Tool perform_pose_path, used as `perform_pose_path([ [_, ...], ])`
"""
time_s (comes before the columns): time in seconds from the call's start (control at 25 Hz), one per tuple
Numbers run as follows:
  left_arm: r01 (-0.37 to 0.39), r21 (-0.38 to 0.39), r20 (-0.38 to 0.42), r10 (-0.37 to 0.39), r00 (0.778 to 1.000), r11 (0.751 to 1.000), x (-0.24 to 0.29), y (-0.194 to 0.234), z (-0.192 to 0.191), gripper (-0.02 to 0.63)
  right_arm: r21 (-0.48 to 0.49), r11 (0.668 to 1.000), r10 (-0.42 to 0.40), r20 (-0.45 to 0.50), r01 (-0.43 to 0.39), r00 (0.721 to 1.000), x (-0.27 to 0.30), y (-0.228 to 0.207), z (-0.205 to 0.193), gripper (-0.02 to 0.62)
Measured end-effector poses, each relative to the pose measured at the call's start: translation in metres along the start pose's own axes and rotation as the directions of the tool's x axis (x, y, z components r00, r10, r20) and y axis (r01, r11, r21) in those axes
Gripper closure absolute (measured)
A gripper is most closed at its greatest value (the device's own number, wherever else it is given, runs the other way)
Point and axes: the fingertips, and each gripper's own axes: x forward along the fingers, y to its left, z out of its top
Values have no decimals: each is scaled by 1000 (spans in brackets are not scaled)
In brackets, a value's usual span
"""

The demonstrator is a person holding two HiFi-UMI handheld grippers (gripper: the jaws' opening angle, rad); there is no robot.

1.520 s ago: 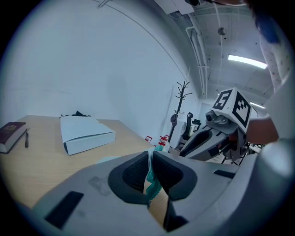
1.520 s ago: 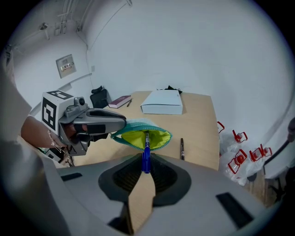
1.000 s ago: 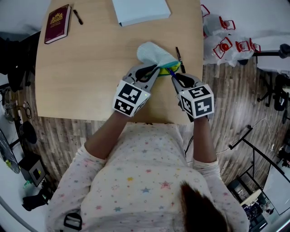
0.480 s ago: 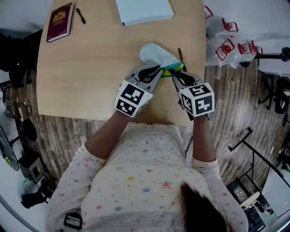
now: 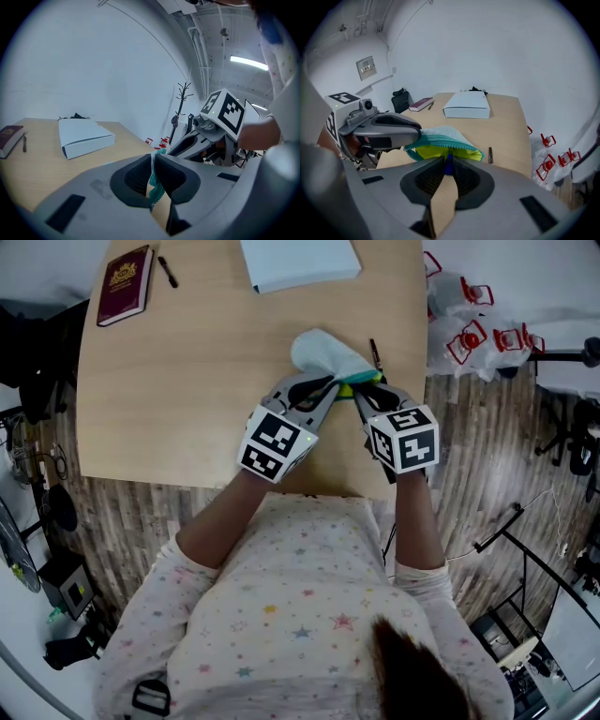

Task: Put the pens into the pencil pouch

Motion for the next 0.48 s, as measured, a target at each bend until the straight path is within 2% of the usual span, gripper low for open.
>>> perform_pose_path([
  [0.48, -11, -5, 5, 11, 1000, 1000, 0, 4, 3, 571, 6, 1000, 0, 48, 0, 999, -1, 0, 7, 533],
])
